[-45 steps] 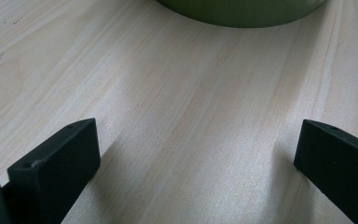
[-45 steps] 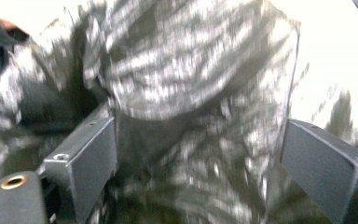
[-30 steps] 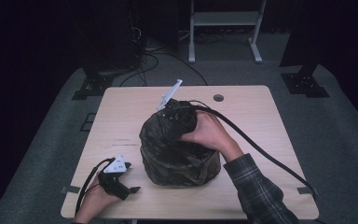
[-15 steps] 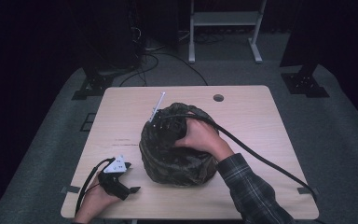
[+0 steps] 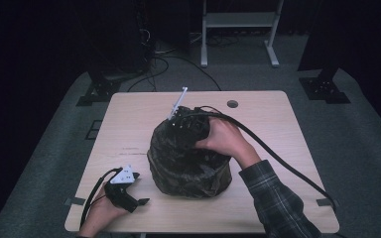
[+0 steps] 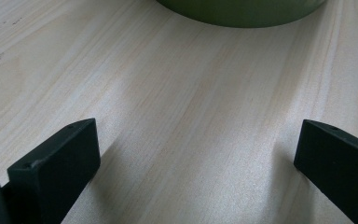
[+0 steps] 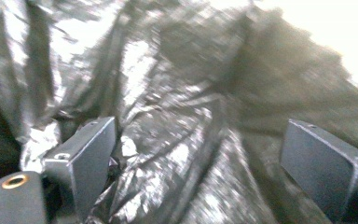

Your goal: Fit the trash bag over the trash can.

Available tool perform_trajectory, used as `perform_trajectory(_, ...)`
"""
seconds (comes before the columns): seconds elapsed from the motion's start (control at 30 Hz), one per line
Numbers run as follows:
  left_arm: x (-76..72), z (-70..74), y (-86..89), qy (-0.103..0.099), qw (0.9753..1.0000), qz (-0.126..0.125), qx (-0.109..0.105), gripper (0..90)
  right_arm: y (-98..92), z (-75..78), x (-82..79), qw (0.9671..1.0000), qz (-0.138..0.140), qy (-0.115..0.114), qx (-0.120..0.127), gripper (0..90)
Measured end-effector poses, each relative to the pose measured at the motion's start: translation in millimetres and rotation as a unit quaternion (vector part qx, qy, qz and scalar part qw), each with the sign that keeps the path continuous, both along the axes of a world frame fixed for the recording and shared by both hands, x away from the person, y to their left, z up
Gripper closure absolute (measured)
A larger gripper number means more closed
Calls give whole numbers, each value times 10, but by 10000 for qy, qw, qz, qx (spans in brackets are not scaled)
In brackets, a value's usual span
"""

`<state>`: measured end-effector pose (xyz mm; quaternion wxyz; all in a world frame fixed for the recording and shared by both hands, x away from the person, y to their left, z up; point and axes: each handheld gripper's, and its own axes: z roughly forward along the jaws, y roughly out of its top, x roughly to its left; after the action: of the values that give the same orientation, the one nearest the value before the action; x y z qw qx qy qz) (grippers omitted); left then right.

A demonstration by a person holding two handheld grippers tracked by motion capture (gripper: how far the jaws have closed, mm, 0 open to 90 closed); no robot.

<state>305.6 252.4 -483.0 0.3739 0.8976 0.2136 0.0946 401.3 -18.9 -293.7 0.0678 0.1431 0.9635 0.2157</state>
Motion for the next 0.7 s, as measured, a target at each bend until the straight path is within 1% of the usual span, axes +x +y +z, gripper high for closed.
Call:
perform_trajectory(0.07,0,0,0,-3,10000,6,-3,0,-55,-3,41,9999,-100,-26,-101,100)
perform_trajectory(0.13,0,1,0,-6,10000,3,2,0,-80,-37,84,9996,-167,-18,-212,100)
perform_trajectory(0.23,0,0,0,-6,10000,3,2,0,-63,-110,119,9990,-197,-38,-392,100)
perform_trajectory(0.3,-1,0,0,-6,10000,5,-2,0,-16,-165,117,9981,-185,-95,-575,100)
perform_trajectory(0.33,-1,0,-1,-4,10000,2,-4,0,4,-183,113,9979,-167,-110,-622,100)
perform_trajectory(0.43,-3,-1,-2,0,10000,-6,-6,0,29,-199,101,9978,-132,-114,-635,100)
perform_trajectory(0.5,-2,-1,-2,1,10000,-8,-7,0,2,-149,81,9985,-112,-158,-516,100)
perform_trajectory(0.6,-2,-1,-2,5,10000,-11,-7,0,-84,3,36,9998,-114,-119,-108,100)
perform_trajectory(0.7,-3,-1,-3,1,10000,-5,-9,0,-197,157,-1,9994,-56,-158,290,99)
